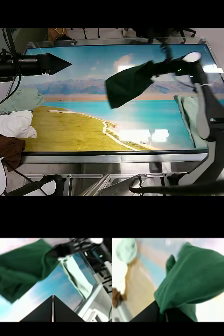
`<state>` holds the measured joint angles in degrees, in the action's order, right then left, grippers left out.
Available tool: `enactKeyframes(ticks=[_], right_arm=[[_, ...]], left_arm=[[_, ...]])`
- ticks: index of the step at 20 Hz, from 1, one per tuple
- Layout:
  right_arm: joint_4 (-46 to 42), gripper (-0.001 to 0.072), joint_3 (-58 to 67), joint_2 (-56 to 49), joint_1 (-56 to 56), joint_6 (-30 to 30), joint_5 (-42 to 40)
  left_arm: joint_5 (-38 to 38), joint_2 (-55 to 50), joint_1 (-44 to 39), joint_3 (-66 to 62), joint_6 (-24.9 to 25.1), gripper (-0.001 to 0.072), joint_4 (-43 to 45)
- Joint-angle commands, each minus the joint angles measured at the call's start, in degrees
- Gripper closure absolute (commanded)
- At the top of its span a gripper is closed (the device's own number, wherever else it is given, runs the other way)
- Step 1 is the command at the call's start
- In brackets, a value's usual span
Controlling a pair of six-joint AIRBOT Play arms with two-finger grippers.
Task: Fold the shirts.
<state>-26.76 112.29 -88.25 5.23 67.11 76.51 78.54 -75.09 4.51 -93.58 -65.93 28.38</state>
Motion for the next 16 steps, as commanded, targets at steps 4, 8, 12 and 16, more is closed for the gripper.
enactKeyframes(ticks=[4,8,12,16], right_arm=[[-5.0,0.0694,3.1,7.6,23.5,9.6,-1.0],[-15.7,0.0694,3.0,8.3,31.5,16.8,5.4],[-34.9,0.0694,3.0,8.9,32.5,30.0,20.4],[-46.4,0.0694,3.0,12.3,32.5,35.5,25.5]], left_arm=[[0.9,0.0,0.0,0.0,0.0,0.0694,0.0],[1.2,0.0,0.0,0.0,0.1,0.0694,0.0],[1.3,0.0,0.0,0.0,0.6,0.0694,0.0],[1.4,-0.8,0.0,0.0,1.0,0.0694,0.0]])
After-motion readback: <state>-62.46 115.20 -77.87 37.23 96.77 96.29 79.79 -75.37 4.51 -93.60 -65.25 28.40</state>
